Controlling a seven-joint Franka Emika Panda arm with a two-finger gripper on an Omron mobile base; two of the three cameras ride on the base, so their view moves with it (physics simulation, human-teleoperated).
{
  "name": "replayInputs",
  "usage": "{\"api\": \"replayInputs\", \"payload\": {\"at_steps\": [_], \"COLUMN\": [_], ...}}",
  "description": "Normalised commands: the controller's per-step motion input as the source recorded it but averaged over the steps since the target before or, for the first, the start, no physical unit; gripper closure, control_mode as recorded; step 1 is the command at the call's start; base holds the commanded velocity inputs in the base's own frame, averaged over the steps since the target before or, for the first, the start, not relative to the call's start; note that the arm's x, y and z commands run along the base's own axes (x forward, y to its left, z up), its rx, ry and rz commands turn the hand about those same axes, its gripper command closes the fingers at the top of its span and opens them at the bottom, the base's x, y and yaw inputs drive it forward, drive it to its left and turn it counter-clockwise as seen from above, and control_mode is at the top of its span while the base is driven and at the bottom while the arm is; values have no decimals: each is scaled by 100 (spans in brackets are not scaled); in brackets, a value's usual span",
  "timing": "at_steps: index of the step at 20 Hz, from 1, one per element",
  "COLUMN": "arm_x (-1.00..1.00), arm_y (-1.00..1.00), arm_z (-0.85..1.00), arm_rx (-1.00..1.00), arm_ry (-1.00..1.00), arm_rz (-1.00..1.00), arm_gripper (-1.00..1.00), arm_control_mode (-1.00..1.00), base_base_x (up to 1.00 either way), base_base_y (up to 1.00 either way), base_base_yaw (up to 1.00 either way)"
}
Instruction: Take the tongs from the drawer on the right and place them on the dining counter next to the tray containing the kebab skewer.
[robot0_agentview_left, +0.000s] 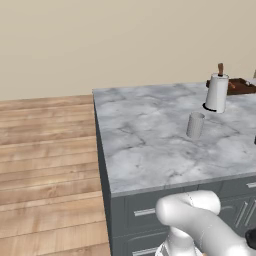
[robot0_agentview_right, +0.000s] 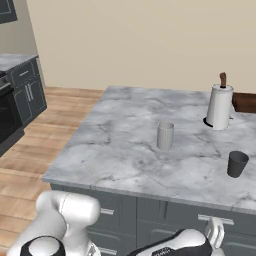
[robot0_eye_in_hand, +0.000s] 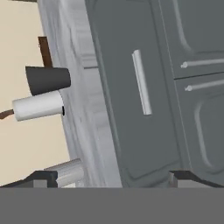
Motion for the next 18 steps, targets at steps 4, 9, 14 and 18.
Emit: {"api": "replayInputs", "payload": {"at_steps": [4, 9, 14, 18], "arm_x": [20, 35, 27, 40], "arm_y": [0, 0, 0, -4], "arm_z": [-23, -24, -28, -32], "arm_rx": [0, 0, 0, 0], "arm_ry": [-25, -16, -11, -13], "arm_rz": [0, 0, 2, 4], "arm_gripper": [-100, -100, -100, -100], "arm_control_mode": [-100, -100, -100, -100], "base_base_x": [0, 0, 0, 0], "base_base_y": [0, 0, 0, 0], "base_base_yaw": [0, 0, 0, 0]}}
